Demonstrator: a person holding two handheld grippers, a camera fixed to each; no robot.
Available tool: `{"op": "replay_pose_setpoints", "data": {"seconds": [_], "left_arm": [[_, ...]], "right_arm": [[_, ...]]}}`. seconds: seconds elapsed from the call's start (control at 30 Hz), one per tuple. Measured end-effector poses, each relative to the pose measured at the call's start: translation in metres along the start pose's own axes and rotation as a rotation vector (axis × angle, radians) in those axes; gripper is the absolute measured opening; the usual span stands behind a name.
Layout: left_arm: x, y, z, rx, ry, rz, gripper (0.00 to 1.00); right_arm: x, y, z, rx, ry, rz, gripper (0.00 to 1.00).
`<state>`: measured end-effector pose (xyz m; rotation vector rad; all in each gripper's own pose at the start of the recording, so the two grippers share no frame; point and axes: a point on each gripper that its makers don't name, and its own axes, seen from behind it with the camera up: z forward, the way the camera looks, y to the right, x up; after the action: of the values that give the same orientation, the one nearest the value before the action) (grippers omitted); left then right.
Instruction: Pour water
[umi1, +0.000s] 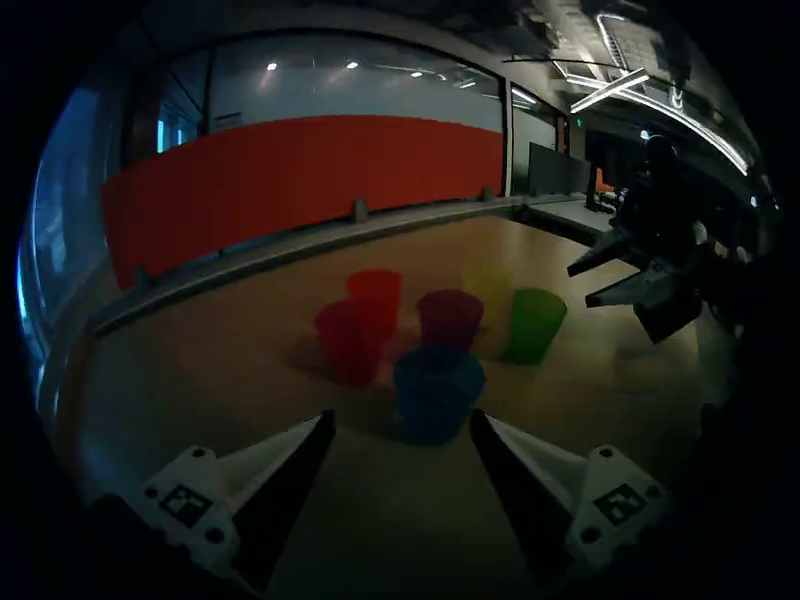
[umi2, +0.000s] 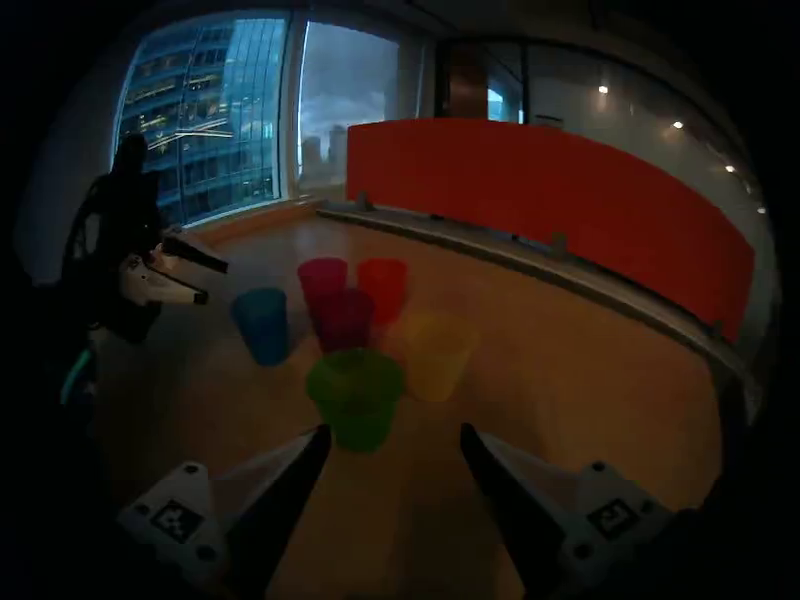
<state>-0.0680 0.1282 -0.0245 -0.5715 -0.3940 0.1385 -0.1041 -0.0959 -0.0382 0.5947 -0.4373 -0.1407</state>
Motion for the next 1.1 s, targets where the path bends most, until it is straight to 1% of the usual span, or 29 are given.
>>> {"op": "replay_pose_setpoints", "data": {"seconds": [0.2, 0.4, 0.5, 0.6, 0.7, 0.8, 1.0, 1.1], "left_arm": [[0.010, -0.013, -0.008, 0.079, 0.064, -0.031, 1.00], [0.023, -0.027, -0.020, 0.168, 0.146, -0.056, 1.00], [0.029, -0.031, -0.026, 0.200, 0.182, -0.072, 1.00], [0.037, -0.034, -0.031, 0.230, 0.222, -0.080, 1.00], [0.045, -0.038, -0.036, 0.273, 0.260, -0.081, 1.00], [0.052, -0.039, -0.041, 0.311, 0.295, -0.078, 1.00], [0.060, -0.037, -0.048, 0.353, 0.349, -0.083, 1.00], [0.064, -0.038, -0.052, 0.380, 0.377, -0.088, 1.00]], "right_arm": [[0.012, 0.012, -0.009, -0.091, 0.063, 0.046, 1.00], [0.020, 0.032, -0.017, -0.206, 0.122, 0.057, 1.00], [0.024, 0.041, -0.021, -0.261, 0.148, 0.073, 1.00], [0.030, 0.048, -0.025, -0.310, 0.181, 0.092, 1.00], [0.039, 0.057, -0.030, -0.363, 0.223, 0.107, 1.00], [0.047, 0.065, -0.036, -0.411, 0.269, 0.118, 1.00], [0.057, 0.074, -0.048, -0.488, 0.340, 0.130, 1.00], [0.060, 0.079, -0.054, -0.522, 0.370, 0.148, 1.00]]}}
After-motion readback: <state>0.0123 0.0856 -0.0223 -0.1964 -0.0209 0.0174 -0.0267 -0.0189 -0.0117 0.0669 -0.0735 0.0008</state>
